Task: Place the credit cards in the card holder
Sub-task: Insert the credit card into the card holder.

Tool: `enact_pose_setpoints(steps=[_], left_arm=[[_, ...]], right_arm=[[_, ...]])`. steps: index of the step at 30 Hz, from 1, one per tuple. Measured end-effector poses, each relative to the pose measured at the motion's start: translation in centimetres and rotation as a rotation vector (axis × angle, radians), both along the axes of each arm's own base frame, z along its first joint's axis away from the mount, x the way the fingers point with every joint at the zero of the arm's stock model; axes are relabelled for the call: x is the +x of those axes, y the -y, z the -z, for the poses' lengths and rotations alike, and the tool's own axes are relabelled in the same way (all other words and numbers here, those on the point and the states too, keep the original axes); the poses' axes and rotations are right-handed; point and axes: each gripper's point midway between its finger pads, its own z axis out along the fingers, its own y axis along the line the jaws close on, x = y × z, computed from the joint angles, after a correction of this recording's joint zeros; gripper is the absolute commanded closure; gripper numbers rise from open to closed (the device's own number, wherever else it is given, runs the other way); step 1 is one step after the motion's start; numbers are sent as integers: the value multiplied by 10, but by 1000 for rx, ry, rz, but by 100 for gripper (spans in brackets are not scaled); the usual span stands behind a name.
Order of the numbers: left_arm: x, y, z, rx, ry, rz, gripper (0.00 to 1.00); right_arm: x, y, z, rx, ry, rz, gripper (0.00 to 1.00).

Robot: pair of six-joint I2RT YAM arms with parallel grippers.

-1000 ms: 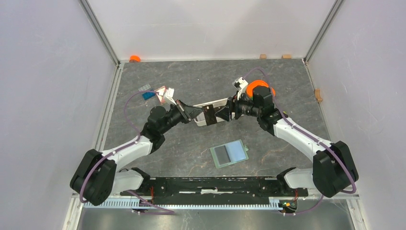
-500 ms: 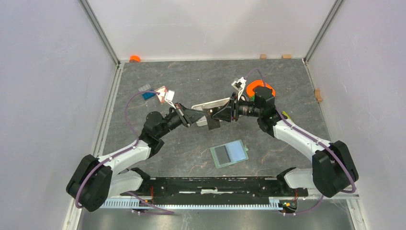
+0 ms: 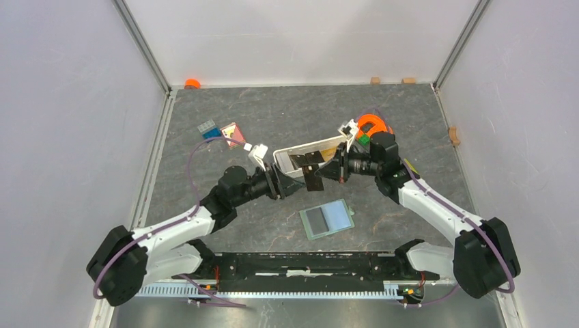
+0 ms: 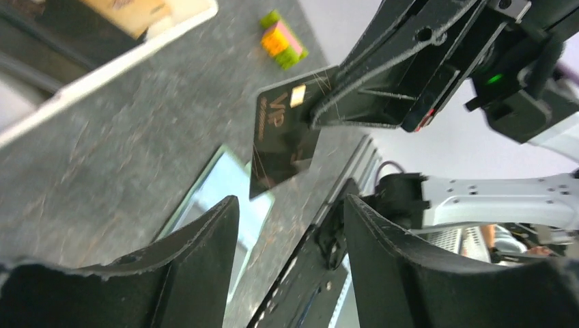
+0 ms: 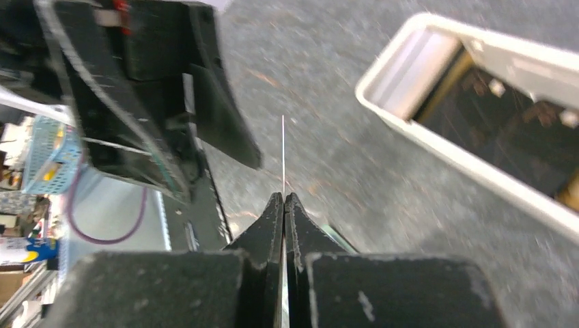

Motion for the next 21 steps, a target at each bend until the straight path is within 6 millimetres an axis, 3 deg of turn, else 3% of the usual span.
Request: enact_pose_setpoints(steps=[2,6,9,14,21], left_arm=[[-11,-1,15,73,-35,-2,35],[-30,-6,50,204,-129,-13,35],[-47,-10,76,283,-199,-8,36],[-71,-9,110,364,-298,14,47],[-83,-5,142,431,-396,18,48]], right_arm=[[-3,9,16,-36,-25,21,100],[-28,32,82,-164,-177,45,100],[-50,45,115,-232,-272,45,100],[-61,56,138,-278,-338,54,100],[-60,68,152,-289,-389,92,100]])
